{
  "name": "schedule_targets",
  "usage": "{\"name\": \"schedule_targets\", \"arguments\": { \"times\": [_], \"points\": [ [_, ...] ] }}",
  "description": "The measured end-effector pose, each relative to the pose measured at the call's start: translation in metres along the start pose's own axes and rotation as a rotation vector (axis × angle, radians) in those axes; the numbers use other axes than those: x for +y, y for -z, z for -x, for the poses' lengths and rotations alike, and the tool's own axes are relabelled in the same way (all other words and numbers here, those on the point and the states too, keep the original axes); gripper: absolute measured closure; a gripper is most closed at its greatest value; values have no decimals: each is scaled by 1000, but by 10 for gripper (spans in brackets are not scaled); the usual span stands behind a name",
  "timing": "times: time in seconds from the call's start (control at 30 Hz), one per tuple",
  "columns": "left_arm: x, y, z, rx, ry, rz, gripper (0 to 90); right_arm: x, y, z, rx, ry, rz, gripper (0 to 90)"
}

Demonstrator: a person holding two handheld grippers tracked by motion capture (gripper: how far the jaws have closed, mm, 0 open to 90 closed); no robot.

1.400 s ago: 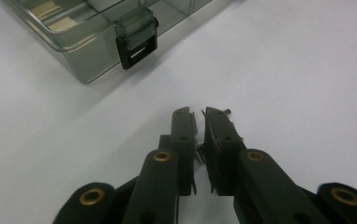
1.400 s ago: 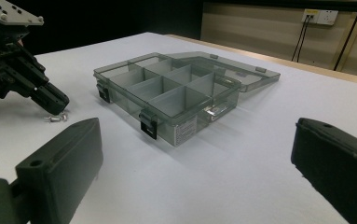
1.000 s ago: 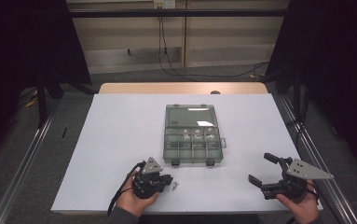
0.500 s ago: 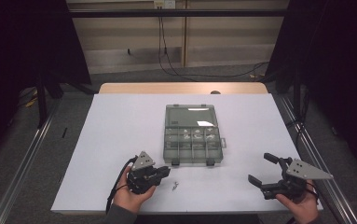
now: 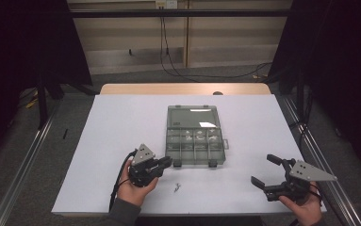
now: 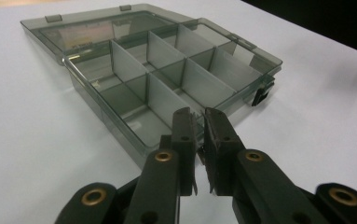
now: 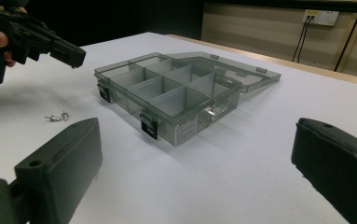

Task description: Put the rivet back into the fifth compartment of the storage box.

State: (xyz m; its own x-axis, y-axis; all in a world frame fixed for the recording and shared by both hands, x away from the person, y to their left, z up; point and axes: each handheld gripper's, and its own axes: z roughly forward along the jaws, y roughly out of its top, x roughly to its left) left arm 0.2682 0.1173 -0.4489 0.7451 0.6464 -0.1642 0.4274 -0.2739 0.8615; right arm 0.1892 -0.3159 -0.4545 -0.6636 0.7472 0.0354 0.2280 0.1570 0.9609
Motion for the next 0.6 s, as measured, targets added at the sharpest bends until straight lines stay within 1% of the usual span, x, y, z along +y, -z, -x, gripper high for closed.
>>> {"name": "schedule_targets", "arguments": {
  "times": [0.03, 0.07, 0.1, 0.17, 0.23, 0.27, 0.3, 0.37, 0.4, 0.43, 0.47, 0.5, 0.53, 0.57, 0.6],
  "points": [
    [1, 0, 0, 1, 5, 6, 833, 0, 0, 0, 0, 0, 0, 13],
    [2, 0, -1, 7, 0, 8, 833, 0, 0, 0, -5, 0, 1, 13],
    [3, 0, -1, 7, -2, 13, 833, 0, -1, -1, -19, -3, 7, 13],
    [3, -2, -2, 3, 3, 25, 833, 0, -1, -1, -20, -3, 8, 13],
    [5, -3, -2, 18, -10, 21, 833, 0, -1, -1, -20, -3, 8, 13],
    [5, -4, -2, 12, -5, 28, 833, 0, -1, -1, -20, -3, 8, 13],
    [6, -4, -2, 19, 0, 38, 833, 0, -1, -1, -19, -1, 7, 13],
    [7, -6, -4, 16, 2, 47, 833, 0, -1, -1, -20, -1, 10, 13],
    [8, -6, -4, 21, 1, 51, 833, 0, -1, -1, -19, 0, 10, 13],
    [8, -6, -4, 34, 1, 47, 833, 0, -1, -1, -20, -1, 10, 13],
    [9, -7, -5, 28, -1, 56, 833, 0, -1, -1, -20, -2, 9, 13],
    [9, -7, -5, 37, -1, 57, 833, 0, -1, -1, -20, -2, 8, 13],
    [9, -8, -6, 34, 2, 62, 833, 0, -1, -1, -20, -2, 8, 13],
    [10, -9, -6, 45, 6, 69, 833, 0, -1, -1, -20, -2, 9, 13],
    [10, -9, -7, 43, -1, 67, 833, 0, -1, -1, -19, 1, 9, 13]
  ]
}}
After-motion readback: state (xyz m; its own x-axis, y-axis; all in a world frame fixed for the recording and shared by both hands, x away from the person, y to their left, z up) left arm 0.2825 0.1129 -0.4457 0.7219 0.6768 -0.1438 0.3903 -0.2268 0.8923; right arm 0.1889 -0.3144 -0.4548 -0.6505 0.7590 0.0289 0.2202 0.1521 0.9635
